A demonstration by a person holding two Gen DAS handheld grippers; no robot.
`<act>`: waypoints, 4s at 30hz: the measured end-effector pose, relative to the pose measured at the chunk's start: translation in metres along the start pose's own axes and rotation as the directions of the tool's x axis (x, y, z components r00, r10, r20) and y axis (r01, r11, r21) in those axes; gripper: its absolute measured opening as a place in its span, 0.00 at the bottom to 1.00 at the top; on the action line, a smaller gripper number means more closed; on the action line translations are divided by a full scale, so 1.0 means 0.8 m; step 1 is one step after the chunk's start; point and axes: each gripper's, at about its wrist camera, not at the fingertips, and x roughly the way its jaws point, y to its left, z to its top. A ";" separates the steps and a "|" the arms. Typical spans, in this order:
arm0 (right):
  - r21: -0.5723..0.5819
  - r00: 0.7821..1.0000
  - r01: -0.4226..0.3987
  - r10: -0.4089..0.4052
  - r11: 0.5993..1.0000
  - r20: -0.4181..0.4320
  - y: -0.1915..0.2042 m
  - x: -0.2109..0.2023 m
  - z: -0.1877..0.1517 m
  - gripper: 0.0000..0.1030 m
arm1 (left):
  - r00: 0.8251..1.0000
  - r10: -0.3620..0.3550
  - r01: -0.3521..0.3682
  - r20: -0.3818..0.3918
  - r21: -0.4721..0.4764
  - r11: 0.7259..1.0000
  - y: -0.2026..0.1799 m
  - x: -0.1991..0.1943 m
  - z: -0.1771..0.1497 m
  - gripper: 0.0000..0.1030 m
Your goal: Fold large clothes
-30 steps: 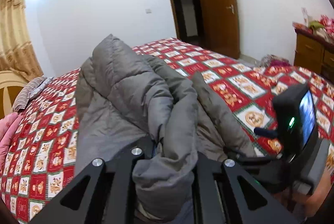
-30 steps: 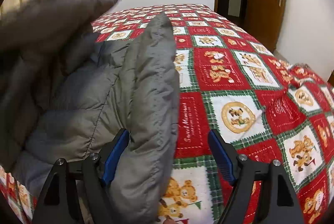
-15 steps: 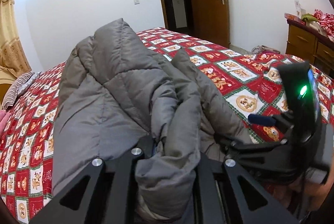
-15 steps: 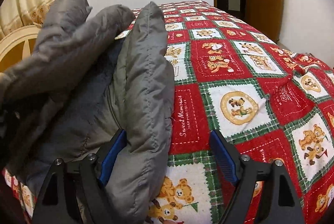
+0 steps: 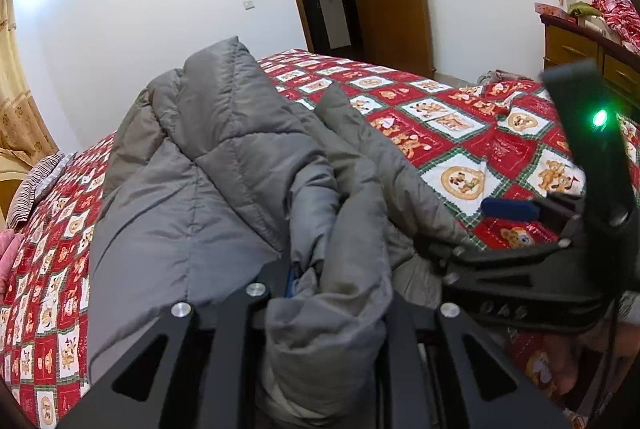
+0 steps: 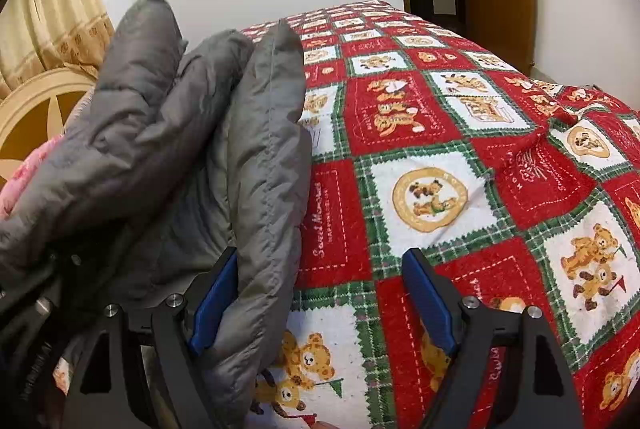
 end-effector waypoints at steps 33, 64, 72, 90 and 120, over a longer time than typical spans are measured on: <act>0.052 0.995 0.096 -0.094 0.994 -0.024 -0.041 0.006 0.003 0.80 | 0.908 0.363 -0.298 0.210 -0.286 0.911 0.147 -0.103 0.046 1.00; -0.026 0.994 -0.048 0.050 0.999 0.096 0.064 -0.036 0.118 0.80 | 0.941 0.338 -0.334 -0.002 -0.161 0.929 0.123 0.033 0.051 1.00; -0.083 0.997 -0.045 0.050 0.996 0.057 0.101 -0.010 0.119 0.78 | 0.947 0.318 -0.321 -0.047 -0.226 0.920 0.156 0.039 0.046 1.00; -0.109 0.999 -0.003 -0.002 0.994 -0.048 0.083 0.033 0.063 0.46 | 0.945 0.313 -0.325 -0.089 -0.210 0.922 0.168 0.067 0.046 1.00; -0.107 0.995 0.059 -0.067 0.992 -0.068 0.049 0.049 0.023 0.46 | 0.955 0.284 -0.295 -0.089 -0.171 0.940 0.112 0.109 0.032 1.00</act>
